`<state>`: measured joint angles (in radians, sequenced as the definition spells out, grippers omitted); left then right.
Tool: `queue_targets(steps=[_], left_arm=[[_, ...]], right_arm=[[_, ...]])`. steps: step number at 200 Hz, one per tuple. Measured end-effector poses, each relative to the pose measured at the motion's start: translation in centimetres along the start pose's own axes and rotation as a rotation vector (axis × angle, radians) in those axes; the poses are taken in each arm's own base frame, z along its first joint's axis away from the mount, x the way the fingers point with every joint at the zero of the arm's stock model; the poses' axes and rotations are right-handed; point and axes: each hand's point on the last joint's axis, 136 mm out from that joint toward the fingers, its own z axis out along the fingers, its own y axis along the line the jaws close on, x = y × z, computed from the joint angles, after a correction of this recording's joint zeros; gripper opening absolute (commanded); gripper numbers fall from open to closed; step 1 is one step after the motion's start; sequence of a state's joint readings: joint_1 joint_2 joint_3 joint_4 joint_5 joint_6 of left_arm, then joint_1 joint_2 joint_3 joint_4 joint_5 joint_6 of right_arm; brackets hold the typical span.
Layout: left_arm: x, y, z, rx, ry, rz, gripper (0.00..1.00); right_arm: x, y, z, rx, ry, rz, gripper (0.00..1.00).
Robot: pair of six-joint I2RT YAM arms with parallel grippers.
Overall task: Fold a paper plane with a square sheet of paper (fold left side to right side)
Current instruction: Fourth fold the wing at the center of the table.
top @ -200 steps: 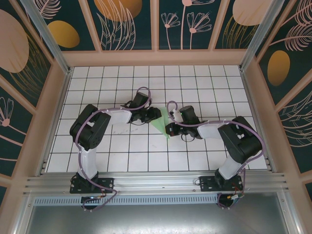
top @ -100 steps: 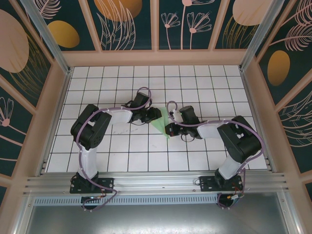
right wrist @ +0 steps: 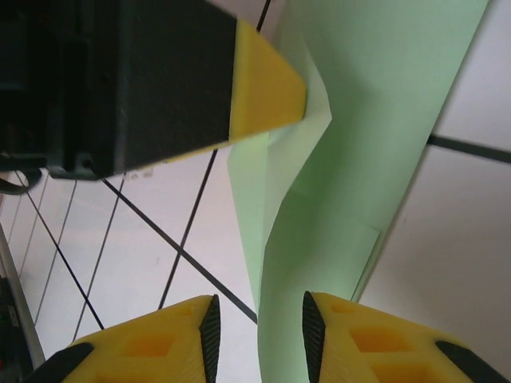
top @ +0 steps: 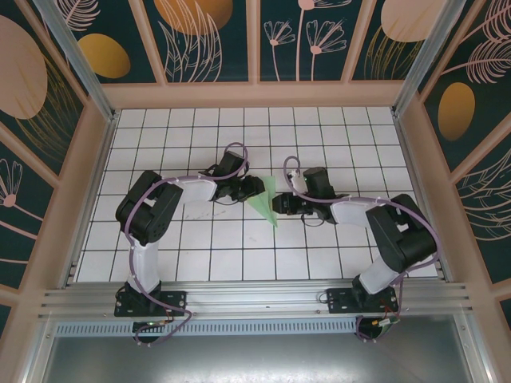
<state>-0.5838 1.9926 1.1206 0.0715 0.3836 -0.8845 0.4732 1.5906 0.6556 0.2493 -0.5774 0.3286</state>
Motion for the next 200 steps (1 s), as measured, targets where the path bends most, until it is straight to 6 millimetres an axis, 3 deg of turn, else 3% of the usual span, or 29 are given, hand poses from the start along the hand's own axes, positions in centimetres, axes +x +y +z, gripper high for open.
queue_targets(steps=[42,70,108,175,200], left_arm=[[0.0,0.0,0.0,-0.002,-0.001,0.001,0.4],[0.0,0.0,0.0,-0.002,-0.001,0.001,0.4],[0.0,0.0,0.0,-0.004,-0.003,0.001,0.4],[0.0,0.0,0.0,-0.005,-0.003,0.001,0.4],[0.0,0.0,0.0,-0.005,-0.003,0.001,0.4]], right_arm=[[-2.6,0.4,-0.4,-0.032,-0.016,0.052,0.39],[-3.6,-0.3,0.7,-0.057,0.009,0.111,0.38],[-2.8,-1.3,2.5,-0.072,0.076,0.187,0.35],[-1.6,-1.4,3.2,-0.101,0.128,0.248,0.25],[-1.3,-1.6,3.5,-0.103,0.14,0.265,0.17]])
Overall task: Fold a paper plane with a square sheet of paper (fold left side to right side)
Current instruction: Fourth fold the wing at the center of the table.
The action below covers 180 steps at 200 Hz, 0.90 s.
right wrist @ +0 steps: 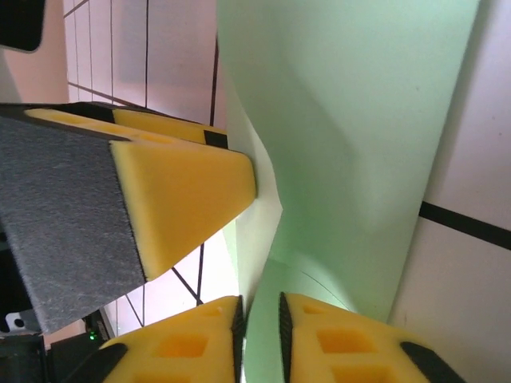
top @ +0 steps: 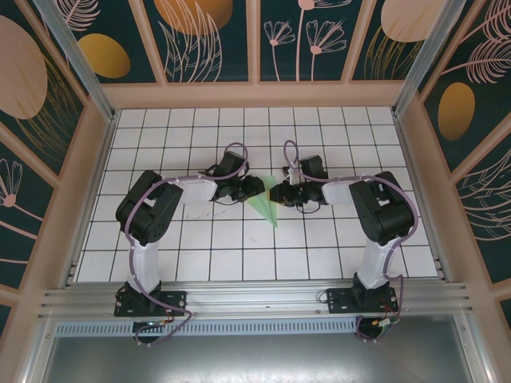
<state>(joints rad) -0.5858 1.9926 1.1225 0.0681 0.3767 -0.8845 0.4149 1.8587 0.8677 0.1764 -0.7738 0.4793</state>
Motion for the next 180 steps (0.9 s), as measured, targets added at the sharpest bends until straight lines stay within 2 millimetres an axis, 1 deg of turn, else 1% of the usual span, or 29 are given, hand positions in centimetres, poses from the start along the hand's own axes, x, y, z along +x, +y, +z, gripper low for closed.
queue_targets(steps=[35,71,143,180], left_arm=[[0.0,0.0,0.0,0.0,0.0,0.0,0.4],[0.0,0.0,0.0,0.0,0.0,0.0,0.4],[0.0,0.0,0.0,-0.001,0.0,0.0,0.4],[0.0,0.0,0.0,-0.001,0.0,0.0,0.4]], right_arm=[[0.0,0.1,0.1,-0.003,0.004,0.004,0.0],[0.0,-0.2,0.1,0.016,0.002,0.002,0.0],[0.0,-2.1,-0.1,0.115,-0.013,0.007,0.0],[-0.2,-2.5,-0.3,0.136,-0.025,0.01,0.0]])
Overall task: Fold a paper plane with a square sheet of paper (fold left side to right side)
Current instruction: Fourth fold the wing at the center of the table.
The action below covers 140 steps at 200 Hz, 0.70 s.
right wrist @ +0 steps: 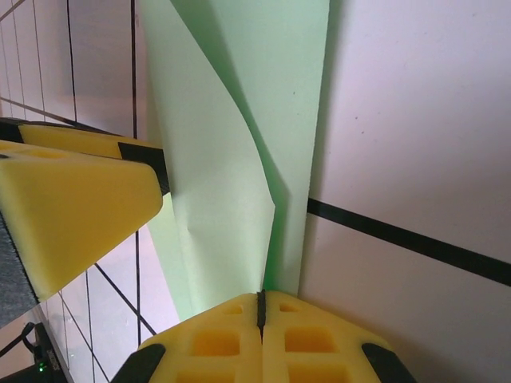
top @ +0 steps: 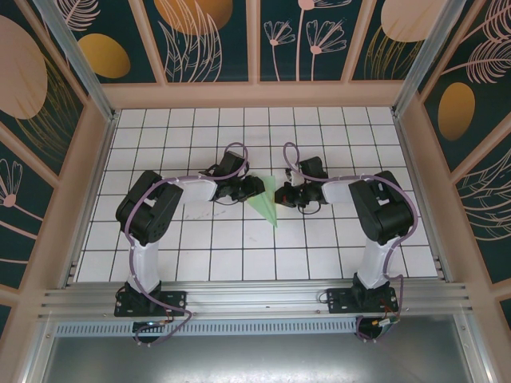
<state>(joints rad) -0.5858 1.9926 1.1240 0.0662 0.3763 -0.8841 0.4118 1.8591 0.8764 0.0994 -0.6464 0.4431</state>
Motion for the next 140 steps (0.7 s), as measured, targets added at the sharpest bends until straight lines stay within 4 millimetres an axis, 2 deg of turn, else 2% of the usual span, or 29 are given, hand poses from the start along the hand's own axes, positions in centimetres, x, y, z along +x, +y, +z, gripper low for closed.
queue_targets(steps=[140], left_arm=[[0.01,0.03,0.02,-0.011,-0.003,0.005,0.4]], right_arm=[[0.05,-0.58,-0.13,0.034,-0.004,-0.011,0.0]])
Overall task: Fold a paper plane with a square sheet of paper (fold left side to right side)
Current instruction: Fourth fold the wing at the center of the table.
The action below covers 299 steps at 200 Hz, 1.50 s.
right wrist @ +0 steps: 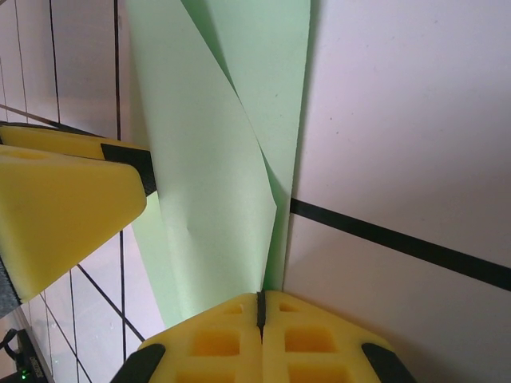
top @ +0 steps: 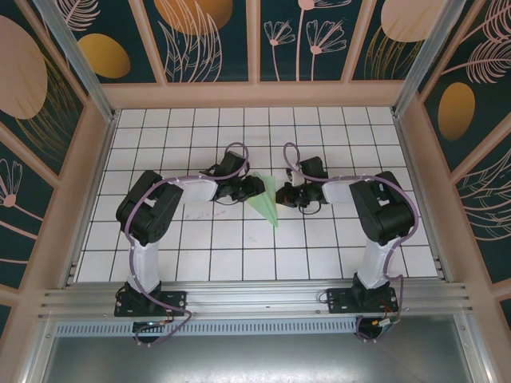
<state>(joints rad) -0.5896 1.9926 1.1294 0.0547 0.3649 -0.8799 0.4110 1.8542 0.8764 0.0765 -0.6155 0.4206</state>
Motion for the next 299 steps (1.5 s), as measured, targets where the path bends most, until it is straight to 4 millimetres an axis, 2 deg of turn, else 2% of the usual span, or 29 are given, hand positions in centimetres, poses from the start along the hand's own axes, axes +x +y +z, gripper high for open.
queue_targets(steps=[47,79,112,140,179,234,299], left_arm=[[0.0,0.0,-0.1,-0.003,-0.001,0.007,0.42],[-0.2,0.0,-1.0,-0.035,-0.016,0.019,0.42],[-1.4,-2.5,-2.2,0.018,-0.04,0.061,0.32],[-1.7,-4.7,-2.5,0.078,-0.031,0.085,0.29],[-1.2,-6.5,-1.0,0.131,0.018,0.108,0.28],[0.1,-4.2,1.6,0.08,0.08,0.08,0.28],[0.0,-2.8,1.8,0.014,0.062,0.072,0.28]], right_arm=[[0.0,-0.2,0.0,0.013,0.004,-0.011,0.0],[0.0,-0.2,-0.1,0.023,0.01,-0.009,0.0],[0.0,-0.3,-0.1,0.03,0.015,-0.004,0.0],[0.0,-0.3,-0.1,0.031,0.016,-0.004,0.0],[0.0,-0.3,0.0,0.032,0.019,-0.003,0.0],[0.1,-0.3,0.0,0.038,0.027,-0.004,0.0],[0.0,-0.2,0.0,0.054,0.034,-0.02,0.0]])
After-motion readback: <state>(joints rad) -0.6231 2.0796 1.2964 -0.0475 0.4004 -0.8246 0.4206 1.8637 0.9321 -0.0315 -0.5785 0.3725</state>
